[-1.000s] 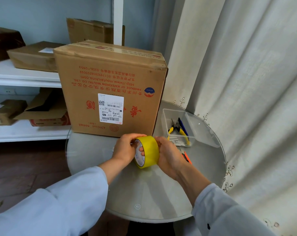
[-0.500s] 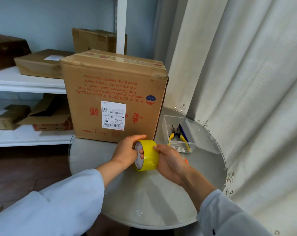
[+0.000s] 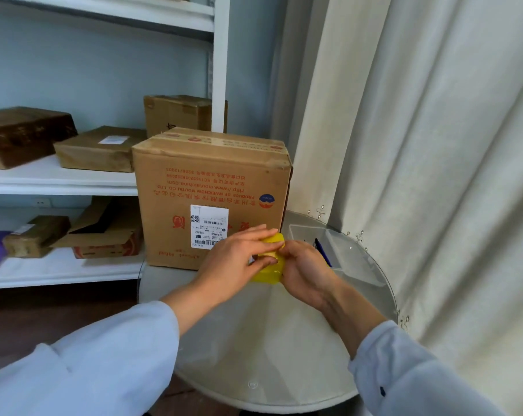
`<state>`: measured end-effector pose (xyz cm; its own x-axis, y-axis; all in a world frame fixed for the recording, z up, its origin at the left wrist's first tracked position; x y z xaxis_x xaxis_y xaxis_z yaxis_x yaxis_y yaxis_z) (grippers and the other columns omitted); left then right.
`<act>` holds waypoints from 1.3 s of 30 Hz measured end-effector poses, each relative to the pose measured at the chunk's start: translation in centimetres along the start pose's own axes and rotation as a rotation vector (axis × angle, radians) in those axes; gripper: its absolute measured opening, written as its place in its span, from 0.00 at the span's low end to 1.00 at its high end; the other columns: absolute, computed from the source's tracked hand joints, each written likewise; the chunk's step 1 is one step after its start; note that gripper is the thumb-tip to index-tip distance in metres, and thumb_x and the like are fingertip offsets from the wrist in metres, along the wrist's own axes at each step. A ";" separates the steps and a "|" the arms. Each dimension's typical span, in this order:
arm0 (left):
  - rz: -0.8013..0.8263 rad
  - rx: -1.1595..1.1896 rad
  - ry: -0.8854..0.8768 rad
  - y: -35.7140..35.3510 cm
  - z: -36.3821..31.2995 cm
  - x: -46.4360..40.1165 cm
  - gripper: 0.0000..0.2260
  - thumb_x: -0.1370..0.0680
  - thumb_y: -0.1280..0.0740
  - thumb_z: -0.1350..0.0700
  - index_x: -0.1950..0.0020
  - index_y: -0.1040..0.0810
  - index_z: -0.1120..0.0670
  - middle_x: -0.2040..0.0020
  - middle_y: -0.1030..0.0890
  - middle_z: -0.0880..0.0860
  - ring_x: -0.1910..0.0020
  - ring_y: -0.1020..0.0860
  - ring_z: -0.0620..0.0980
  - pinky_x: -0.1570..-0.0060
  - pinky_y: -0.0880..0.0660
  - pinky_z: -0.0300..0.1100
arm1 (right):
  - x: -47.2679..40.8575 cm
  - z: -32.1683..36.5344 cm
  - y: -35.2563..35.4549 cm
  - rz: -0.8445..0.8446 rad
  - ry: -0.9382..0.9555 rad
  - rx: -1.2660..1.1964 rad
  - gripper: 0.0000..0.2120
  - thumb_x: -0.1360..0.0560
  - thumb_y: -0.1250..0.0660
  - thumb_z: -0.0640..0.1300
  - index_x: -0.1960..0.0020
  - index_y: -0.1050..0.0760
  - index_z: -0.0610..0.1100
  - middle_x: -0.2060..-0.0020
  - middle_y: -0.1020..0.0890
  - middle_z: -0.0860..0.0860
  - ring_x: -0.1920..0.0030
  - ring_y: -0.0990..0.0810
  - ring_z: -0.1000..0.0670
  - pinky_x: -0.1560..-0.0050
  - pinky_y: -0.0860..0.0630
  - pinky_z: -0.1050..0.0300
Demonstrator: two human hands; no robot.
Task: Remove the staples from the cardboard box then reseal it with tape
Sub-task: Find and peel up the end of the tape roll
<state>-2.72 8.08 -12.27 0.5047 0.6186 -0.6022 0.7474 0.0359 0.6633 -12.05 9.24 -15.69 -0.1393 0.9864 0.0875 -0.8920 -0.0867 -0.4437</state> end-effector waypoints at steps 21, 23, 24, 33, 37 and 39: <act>-0.155 0.084 0.009 3.5 -1.2 0.3 0.17 0.31 0.25 0.51 0.43 0.20 0.50 0.41 0.23 0.39 0.40 0.28 0.39 0.42 0.33 0.31 | 0.7 1.9 -1.4 -0.030 0.121 0.062 0.12 0.20 0.40 0.42 0.46 0.22 0.35 0.54 0.19 0.38 0.54 0.20 0.43 0.58 0.19 0.50; -0.087 0.134 0.114 2.6 -0.1 0.6 0.27 0.33 0.24 0.49 0.36 0.28 0.48 0.36 0.29 0.38 0.37 0.32 0.38 0.42 0.37 0.28 | 0.3 1.6 -1.0 -0.067 0.101 0.079 0.13 0.21 0.39 0.43 0.46 0.23 0.35 0.54 0.19 0.40 0.55 0.21 0.44 0.58 0.19 0.52; -0.054 0.164 0.166 2.2 0.6 0.7 0.33 0.33 0.24 0.47 0.32 0.33 0.47 0.34 0.32 0.38 0.36 0.34 0.37 0.41 0.38 0.29 | 0.2 1.4 -0.7 -0.073 0.093 0.082 0.12 0.21 0.39 0.43 0.46 0.23 0.35 0.55 0.19 0.40 0.56 0.21 0.45 0.58 0.19 0.53; 0.099 0.145 0.208 -0.4 3.4 1.4 0.34 0.30 0.27 0.45 0.27 0.36 0.47 0.30 0.32 0.46 0.32 0.35 0.42 0.35 0.37 0.37 | -0.4 -0.9 0.5 -0.015 0.031 0.153 0.12 0.22 0.39 0.36 0.41 0.25 0.34 0.46 0.21 0.36 0.47 0.23 0.40 0.43 0.25 0.41; 0.118 0.183 0.227 -1.5 4.5 2.0 0.34 0.30 0.27 0.46 0.27 0.35 0.47 0.31 0.32 0.46 0.32 0.34 0.42 0.33 0.36 0.40 | -0.8 -2.2 1.2 -0.011 -0.017 0.146 0.14 0.23 0.41 0.33 0.38 0.27 0.31 0.47 0.21 0.37 0.48 0.23 0.40 0.40 0.29 0.37; 0.135 0.185 0.241 -2.5 5.1 2.6 0.34 0.31 0.26 0.46 0.28 0.35 0.47 0.32 0.31 0.46 0.33 0.33 0.43 0.33 0.35 0.42 | -0.7 -2.9 1.5 -0.034 -0.032 0.141 0.11 0.23 0.42 0.32 0.44 0.25 0.34 0.53 0.19 0.40 0.55 0.21 0.44 0.47 0.25 0.43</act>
<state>-1.06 5.61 -17.70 0.5046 0.7767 -0.3769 0.7574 -0.1887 0.6251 -12.05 8.78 -19.05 -0.1195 0.9842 0.1303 -0.9478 -0.0740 -0.3102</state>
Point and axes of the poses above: each hand's wrist, its own x-axis away from the middle knuckle, its own y-axis out of the back of the hand, z = x × y, the point moved 8 cm from there along -x, towards the middle knuckle
